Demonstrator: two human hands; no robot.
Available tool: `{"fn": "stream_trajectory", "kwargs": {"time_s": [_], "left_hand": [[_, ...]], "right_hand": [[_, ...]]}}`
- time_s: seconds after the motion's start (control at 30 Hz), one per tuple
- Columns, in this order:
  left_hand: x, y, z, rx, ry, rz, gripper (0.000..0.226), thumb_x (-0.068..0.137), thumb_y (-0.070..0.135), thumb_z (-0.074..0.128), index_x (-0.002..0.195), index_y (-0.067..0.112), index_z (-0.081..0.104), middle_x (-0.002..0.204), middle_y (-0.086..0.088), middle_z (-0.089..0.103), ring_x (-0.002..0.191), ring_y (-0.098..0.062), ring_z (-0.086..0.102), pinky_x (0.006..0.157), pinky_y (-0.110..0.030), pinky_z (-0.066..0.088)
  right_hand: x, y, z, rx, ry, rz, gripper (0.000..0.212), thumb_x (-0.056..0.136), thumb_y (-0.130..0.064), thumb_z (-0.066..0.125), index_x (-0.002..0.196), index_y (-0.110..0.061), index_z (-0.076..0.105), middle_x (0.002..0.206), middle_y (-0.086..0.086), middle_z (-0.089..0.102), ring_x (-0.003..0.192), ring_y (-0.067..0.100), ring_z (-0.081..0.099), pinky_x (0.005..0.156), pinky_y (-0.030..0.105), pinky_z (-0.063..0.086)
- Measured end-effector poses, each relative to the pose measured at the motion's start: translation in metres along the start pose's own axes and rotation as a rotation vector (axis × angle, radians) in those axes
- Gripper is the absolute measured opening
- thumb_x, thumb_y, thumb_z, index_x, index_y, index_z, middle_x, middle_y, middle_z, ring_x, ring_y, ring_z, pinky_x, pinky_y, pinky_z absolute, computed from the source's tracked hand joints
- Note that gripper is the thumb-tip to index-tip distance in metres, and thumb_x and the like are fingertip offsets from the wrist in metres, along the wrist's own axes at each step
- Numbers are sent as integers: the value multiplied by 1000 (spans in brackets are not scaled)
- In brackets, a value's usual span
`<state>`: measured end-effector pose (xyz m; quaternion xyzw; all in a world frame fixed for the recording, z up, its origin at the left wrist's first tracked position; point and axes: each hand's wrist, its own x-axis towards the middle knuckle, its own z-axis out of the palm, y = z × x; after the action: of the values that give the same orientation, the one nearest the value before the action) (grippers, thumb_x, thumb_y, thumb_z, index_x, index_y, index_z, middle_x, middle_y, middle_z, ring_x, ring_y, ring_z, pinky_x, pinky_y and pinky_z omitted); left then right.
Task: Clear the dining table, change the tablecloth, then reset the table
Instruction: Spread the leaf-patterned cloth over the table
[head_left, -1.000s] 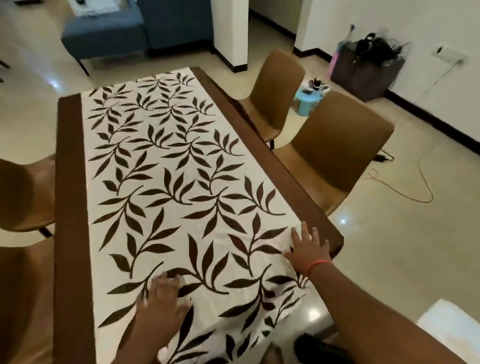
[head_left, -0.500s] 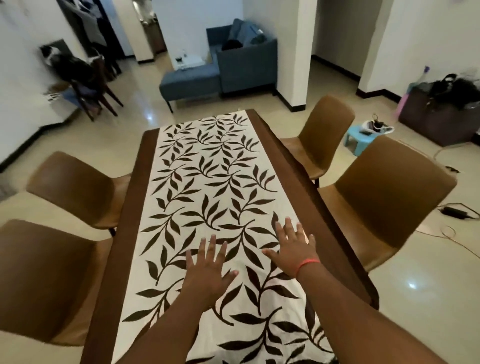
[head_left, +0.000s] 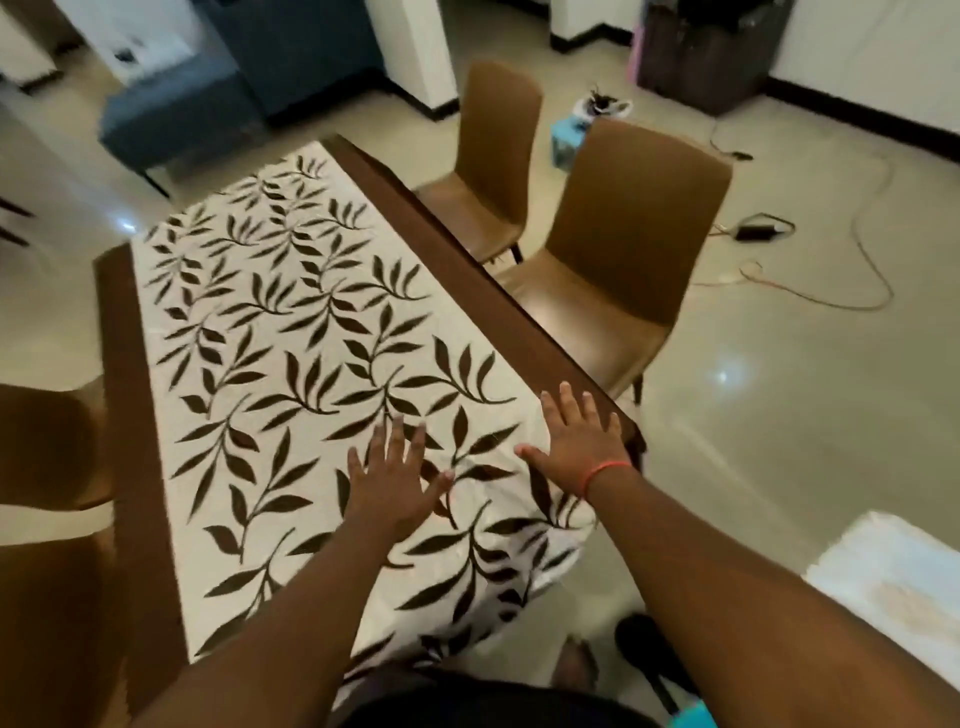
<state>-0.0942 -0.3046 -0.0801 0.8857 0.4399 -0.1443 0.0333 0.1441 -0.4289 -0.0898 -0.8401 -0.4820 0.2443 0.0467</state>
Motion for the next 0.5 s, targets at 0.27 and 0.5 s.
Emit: {"fn": "stream_trajectory", "kwargs": {"time_s": [0.27,0.5], "left_hand": [[6,52,29,-11,-75,277,82,91,76,11,158,32,-9,165,-2,-18,152,-27,-16,119,-61,-2],[8,88,47,15,-60,569,82,90,76,13,158,32,-3,167,-4,-9,153,-29,-9,118,-63,3]], "right_hand": [[-63,52,31,65,21,280,91,87,-79,27,157,-30,-5,165,1,-13,152,32,-5,118,62,7],[-130,47,72,143,84,528,90,88,-78,26,158,-30,-4,166,2,-13,152,32,-7,119,61,6]]}}
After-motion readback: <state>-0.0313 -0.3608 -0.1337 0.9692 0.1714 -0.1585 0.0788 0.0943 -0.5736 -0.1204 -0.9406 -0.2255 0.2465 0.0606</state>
